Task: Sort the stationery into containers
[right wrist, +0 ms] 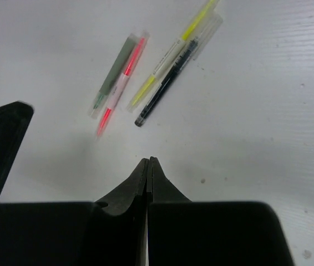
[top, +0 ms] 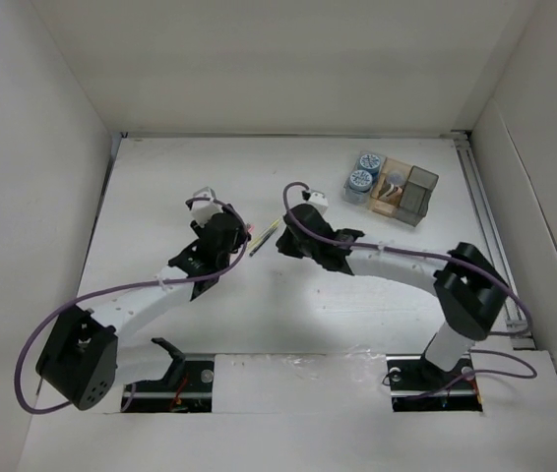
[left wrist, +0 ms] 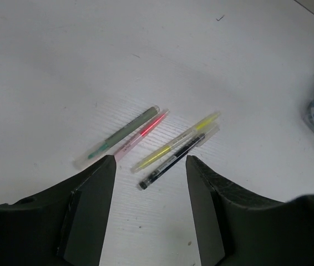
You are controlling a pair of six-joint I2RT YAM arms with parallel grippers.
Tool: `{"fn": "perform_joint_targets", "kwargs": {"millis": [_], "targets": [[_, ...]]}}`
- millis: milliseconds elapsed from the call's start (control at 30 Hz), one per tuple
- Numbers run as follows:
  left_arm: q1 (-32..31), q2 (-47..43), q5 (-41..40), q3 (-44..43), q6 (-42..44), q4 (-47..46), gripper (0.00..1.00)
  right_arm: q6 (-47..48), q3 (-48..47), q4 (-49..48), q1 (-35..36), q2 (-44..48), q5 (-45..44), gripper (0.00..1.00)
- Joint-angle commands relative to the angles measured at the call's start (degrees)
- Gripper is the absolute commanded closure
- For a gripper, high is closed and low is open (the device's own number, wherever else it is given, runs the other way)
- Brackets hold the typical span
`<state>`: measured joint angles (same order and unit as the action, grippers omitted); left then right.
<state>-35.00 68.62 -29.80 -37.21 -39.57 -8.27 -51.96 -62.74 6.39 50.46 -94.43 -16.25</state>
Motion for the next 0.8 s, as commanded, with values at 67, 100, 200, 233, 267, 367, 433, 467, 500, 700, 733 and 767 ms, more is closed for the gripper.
{"fn": "perform_joint_targets", "kwargs": {"millis": [67, 100, 200, 233, 267, 367, 433, 467, 500, 700, 733, 767], "targets": [[7.4, -8.6, 8.1, 2.8, -0.2, -2.4, 0.5, -2.4, -9.2, -1.6, 2.1, -8.6, -6.7, 0.92], [9.3, -9.6, 11.1, 3.4, 0.3, -3.0, 0.5, -2.4, -11.7, -1.0, 2.1, -11.3, -6.7, 0.88], [11.6, -14.8, 16.1, 5.3, 0.8, -4.2, 0.5, -1.8, -17.4, 1.9, 2.1, -15.3, -7.8, 0.74], [11.6, -16.0, 16.1, 6.0, 0.8, -4.2, 0.5, -1.3, -18.9, 2.9, 2.1, -18.0, -7.8, 0.73], [11.6, -18.2, 16.1, 7.0, 0.8, -4.9, 0.5, -1.3, -21.7, 5.3, 2.1, -20.4, -8.4, 0.71], [11.6, -20.7, 16.9, 8.6, 0.8, -5.5, 0.48, -1.9, -24.6, 7.8, 2.1, -23.3, -9.5, 0.71], [11.6, -21.3, 18.3, 8.6, 0.8, -5.5, 0.48, -1.9, -25.9, 8.9, 2.6, -24.6, -9.5, 0.71], [11.6, -21.3, 20.1, 9.2, 0.8, -6.7, 0.48, -2.4, -25.9, 8.9, 2.6, -25.1, -9.5, 0.71], [11.6, -21.3, 20.8, 9.2, 0.8, -6.7, 0.48, -3.0, -26.7, 9.5, 2.6, -26.0, -10.0, 0.71], [11.6, -20.3, 22.5, 9.2, 1.3, -7.3, 0.47, -4.1, -30.4, 14.7, 3.2, -28.8, -12.8, 0.71], [11.6, -20.3, 23.0, 9.2, 1.3, -7.3, 0.47, -4.1, -30.9, 14.7, 3.2, -28.8, -13.4, 0.71], [11.6, -20.3, 23.0, 9.2, 1.3, -7.3, 0.47, -4.1, -31.0, 14.7, 3.2, -28.8, -13.4, 0.71]]}}
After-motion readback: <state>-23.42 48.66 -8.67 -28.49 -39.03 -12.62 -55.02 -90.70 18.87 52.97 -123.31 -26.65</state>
